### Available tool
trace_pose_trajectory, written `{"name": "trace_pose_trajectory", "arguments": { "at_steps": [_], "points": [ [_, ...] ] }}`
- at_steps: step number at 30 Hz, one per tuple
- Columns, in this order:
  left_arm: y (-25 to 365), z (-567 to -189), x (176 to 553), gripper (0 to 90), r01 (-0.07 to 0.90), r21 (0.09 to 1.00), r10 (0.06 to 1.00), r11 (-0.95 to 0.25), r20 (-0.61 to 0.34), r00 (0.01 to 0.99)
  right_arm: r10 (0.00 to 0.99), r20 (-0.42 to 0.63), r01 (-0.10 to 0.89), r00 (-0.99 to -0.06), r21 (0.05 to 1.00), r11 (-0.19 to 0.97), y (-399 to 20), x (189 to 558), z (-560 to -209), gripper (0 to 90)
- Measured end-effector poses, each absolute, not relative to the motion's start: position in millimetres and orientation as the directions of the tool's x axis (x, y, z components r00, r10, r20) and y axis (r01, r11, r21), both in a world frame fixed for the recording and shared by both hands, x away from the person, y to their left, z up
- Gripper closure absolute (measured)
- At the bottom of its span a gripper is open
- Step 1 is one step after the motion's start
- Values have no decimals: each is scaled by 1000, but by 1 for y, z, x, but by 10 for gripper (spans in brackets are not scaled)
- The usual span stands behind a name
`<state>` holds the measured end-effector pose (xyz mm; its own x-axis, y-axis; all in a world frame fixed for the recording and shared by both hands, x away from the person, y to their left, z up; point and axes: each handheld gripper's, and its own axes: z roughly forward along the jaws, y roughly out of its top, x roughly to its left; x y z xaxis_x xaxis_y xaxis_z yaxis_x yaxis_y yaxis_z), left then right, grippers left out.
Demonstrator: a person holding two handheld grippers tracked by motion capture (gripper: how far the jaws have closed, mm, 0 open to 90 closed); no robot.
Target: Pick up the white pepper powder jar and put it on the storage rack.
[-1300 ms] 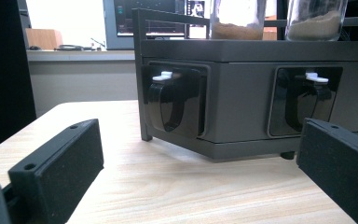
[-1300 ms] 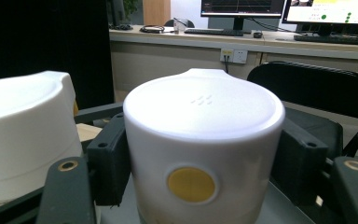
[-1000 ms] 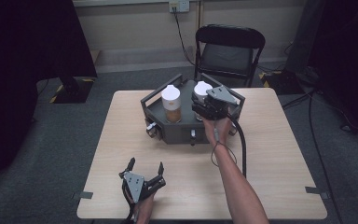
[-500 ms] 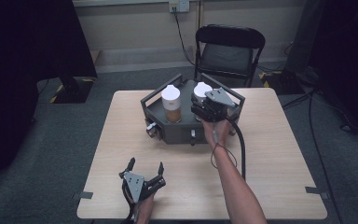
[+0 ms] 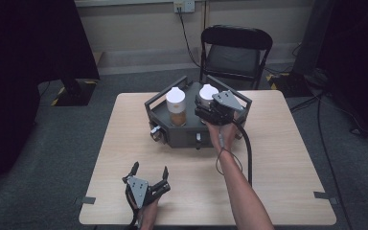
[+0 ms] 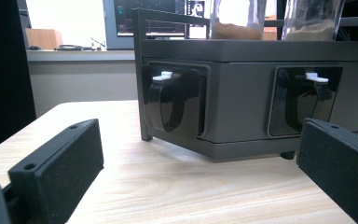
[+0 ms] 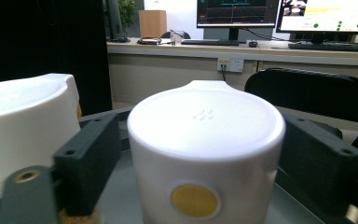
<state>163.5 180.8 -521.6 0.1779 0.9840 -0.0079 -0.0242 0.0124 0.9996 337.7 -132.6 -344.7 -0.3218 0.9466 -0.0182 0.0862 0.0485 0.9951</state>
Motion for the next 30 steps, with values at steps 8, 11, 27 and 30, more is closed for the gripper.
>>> {"name": "trace_pose_trajectory", "arguments": {
  "at_steps": [8, 11, 27, 30],
  "points": [
    [181, -522, 164, 1, -24, 1000, 984, 13, -8, 178, 946, -1, 88, -325, 996, 31, -135, 337, -346, 0],
    [181, -522, 163, 1, -24, 1000, 984, 12, -8, 178, 944, 2, 87, -329, 996, 28, -137, 336, -347, 0],
    [181, -522, 164, 1, -24, 1000, 984, 12, -8, 178, 939, 4, 33, -344, 999, 8, -148, 311, -348, 0],
    [181, -522, 164, 1, -24, 1000, 984, 12, -8, 178, 938, -1, 23, -347, 1000, 10, -151, 306, -349, 0]
  ]
}}
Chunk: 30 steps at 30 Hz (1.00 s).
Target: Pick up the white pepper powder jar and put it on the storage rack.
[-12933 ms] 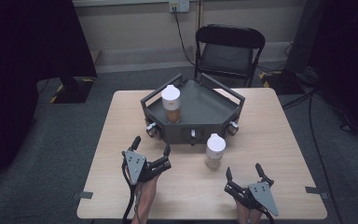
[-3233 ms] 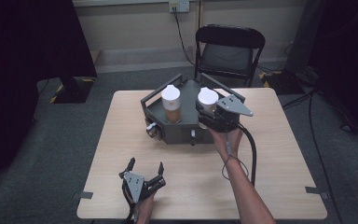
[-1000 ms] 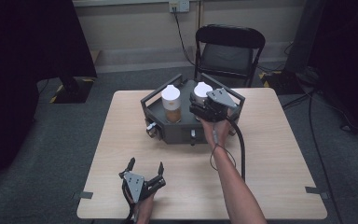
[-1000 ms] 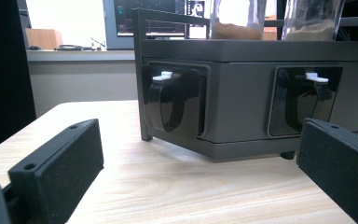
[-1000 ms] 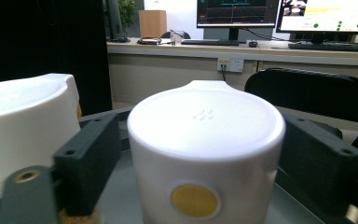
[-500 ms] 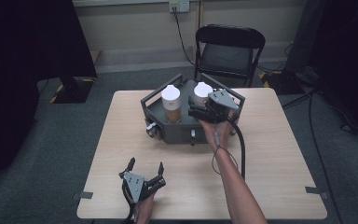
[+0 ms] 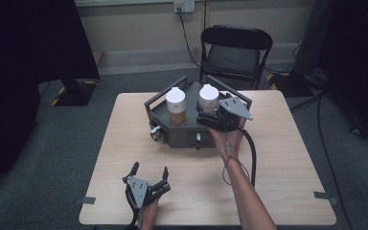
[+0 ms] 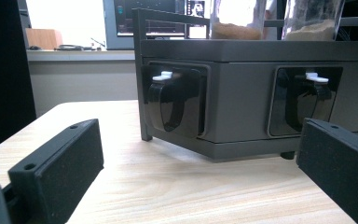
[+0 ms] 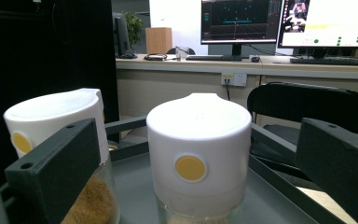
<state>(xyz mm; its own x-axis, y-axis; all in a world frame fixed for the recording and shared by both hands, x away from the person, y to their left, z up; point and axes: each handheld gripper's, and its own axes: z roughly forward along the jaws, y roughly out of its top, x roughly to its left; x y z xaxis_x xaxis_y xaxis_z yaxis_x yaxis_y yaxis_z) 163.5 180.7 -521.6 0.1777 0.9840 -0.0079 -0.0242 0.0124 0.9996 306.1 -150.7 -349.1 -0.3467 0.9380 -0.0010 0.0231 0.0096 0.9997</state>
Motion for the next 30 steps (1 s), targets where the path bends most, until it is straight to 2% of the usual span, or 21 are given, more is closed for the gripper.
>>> {"name": "trace_pose_trajectory", "arguments": {
  "at_steps": [30],
  "points": [
    [181, -522, 164, 1, -25, 1000, 984, 12, -7, 178, 936, 48, -29, -349, 998, -62, -181, 253, -376, 0]
  ]
}}
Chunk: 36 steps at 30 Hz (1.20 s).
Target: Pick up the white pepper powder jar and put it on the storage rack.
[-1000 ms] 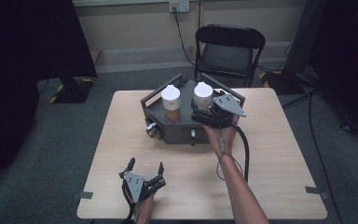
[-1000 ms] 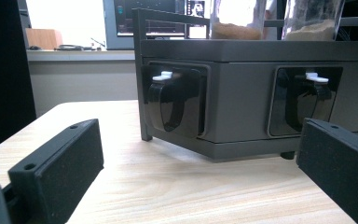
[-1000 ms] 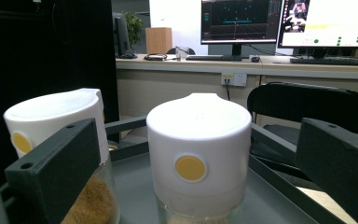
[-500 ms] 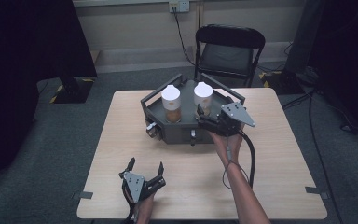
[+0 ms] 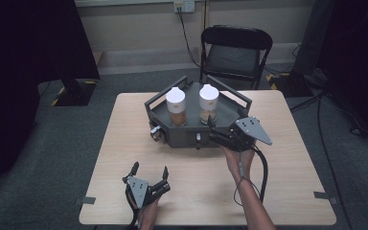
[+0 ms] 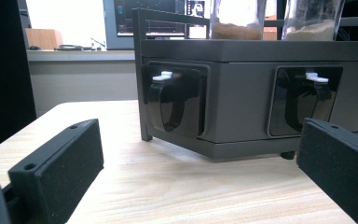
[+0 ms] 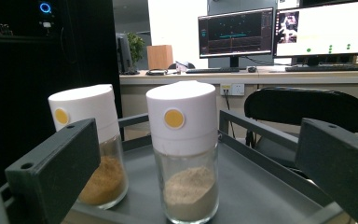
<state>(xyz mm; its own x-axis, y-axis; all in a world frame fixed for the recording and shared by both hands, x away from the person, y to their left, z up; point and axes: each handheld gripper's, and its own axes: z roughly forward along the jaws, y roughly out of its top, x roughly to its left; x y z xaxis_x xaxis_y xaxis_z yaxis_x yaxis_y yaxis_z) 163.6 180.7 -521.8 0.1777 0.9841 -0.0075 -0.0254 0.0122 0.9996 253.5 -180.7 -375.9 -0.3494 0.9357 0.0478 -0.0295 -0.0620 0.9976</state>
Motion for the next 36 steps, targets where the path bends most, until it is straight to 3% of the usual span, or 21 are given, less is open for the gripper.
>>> {"name": "trace_pose_trajectory", "arguments": {
  "at_steps": [36],
  "points": [
    [181, -522, 163, 1, -25, 1000, 984, 12, -7, 177, 958, 31, -104, -285, 993, -63, -195, 179, -416, 0]
  ]
}}
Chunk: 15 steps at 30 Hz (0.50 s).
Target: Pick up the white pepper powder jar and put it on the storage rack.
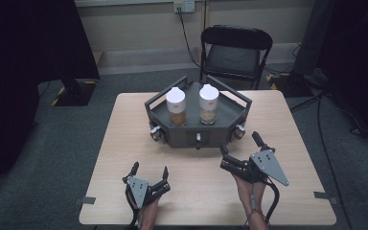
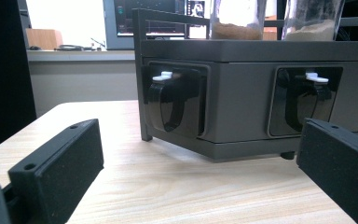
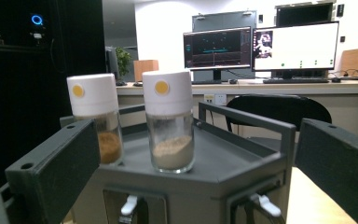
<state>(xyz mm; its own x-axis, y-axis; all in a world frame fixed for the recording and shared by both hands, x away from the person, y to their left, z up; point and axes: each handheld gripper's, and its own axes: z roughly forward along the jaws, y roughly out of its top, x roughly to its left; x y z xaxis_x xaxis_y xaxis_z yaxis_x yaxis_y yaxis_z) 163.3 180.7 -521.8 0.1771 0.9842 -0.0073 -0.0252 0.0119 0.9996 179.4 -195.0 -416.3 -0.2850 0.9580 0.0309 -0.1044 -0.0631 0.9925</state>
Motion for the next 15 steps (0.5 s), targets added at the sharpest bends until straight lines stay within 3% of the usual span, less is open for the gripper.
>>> {"name": "trace_pose_trajectory", "arguments": {
  "at_steps": [15],
  "points": [
    [181, -522, 163, 1, -25, 1000, 984, 12, -7, 177, 965, 19, -60, -260, 998, -36, -194, 161, -450, 0]
  ]
}}
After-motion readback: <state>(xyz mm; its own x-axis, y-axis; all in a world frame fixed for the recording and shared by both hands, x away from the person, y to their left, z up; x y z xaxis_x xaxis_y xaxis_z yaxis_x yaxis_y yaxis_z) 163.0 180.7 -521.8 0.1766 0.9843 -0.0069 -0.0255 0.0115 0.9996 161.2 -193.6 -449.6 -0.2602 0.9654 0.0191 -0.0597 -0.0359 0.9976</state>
